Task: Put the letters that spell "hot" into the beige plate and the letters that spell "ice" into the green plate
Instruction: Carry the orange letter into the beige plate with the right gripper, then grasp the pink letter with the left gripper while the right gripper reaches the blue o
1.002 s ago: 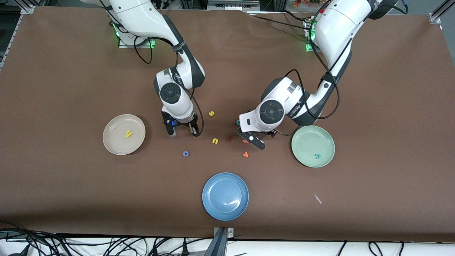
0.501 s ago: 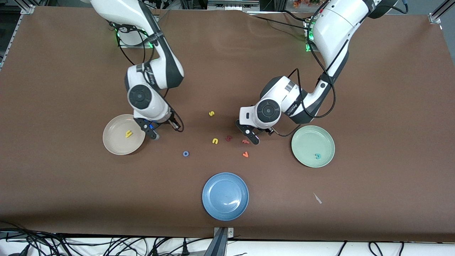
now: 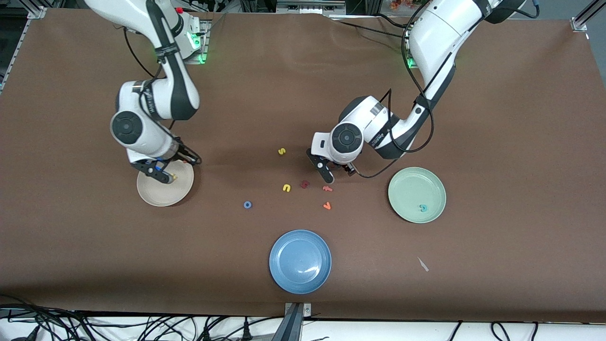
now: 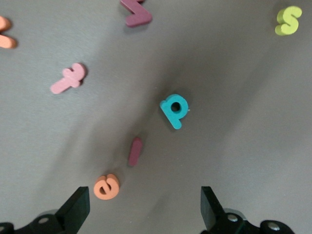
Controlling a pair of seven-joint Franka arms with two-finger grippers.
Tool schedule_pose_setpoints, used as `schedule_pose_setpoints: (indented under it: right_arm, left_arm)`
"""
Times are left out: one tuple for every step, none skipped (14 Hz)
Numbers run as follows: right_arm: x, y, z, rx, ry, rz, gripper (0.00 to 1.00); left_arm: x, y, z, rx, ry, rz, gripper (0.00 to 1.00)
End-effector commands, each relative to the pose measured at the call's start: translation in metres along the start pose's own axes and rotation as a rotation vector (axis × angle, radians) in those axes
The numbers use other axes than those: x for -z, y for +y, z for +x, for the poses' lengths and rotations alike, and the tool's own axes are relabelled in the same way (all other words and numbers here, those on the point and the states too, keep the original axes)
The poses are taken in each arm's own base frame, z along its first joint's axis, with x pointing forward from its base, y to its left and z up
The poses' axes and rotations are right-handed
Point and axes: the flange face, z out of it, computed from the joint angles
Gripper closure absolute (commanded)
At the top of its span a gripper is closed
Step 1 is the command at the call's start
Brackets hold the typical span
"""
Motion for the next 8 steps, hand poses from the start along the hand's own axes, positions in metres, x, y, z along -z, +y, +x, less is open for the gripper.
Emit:
schedule_pose_setpoints:
  right_arm:
    - [-0.005, 0.036, 0.006, 0.103, 0.020, 0.005, 1.00]
    - [-0.007, 0.043, 0.011, 0.126, 0.023, 0.001, 1.00]
    - [-0.010, 0.051, 0.017, 0.130, 0.020, -0.003, 0.74]
    - [-0.013, 0.053, 0.020, 0.122, 0.017, -0.003, 0.34]
    - [-0.011, 0.052, 0.022, 0.112, 0.019, 0.010, 0.00]
    - [-0.005, 0.048, 0.024, 0.105, 0.021, 0.022, 0.00]
    - [0.000, 0.042, 0.025, 0.102, 0.029, 0.030, 0.00]
    - [0.004, 0.034, 0.023, 0.084, 0.035, 0.036, 0.00]
  left_arm:
    - [0.002, 0.003, -0.002, -0.012, 0.012, 0.074, 0.00]
    - [0.001, 0.004, 0.000, -0.015, 0.025, 0.080, 0.00]
    - [-0.006, 0.004, 0.001, -0.015, 0.021, 0.076, 0.00]
    - [-0.007, 0.004, 0.002, -0.018, 0.022, 0.079, 0.02]
    - [-0.006, 0.003, 0.001, -0.025, 0.022, 0.079, 0.13]
    - [-0.007, 0.003, 0.001, -0.031, 0.021, 0.080, 0.24]
    - [-0.011, 0.001, 0.001, -0.039, 0.014, 0.084, 0.32]
    - [-0.014, 0.000, 0.003, -0.057, 0.021, 0.108, 0.35]
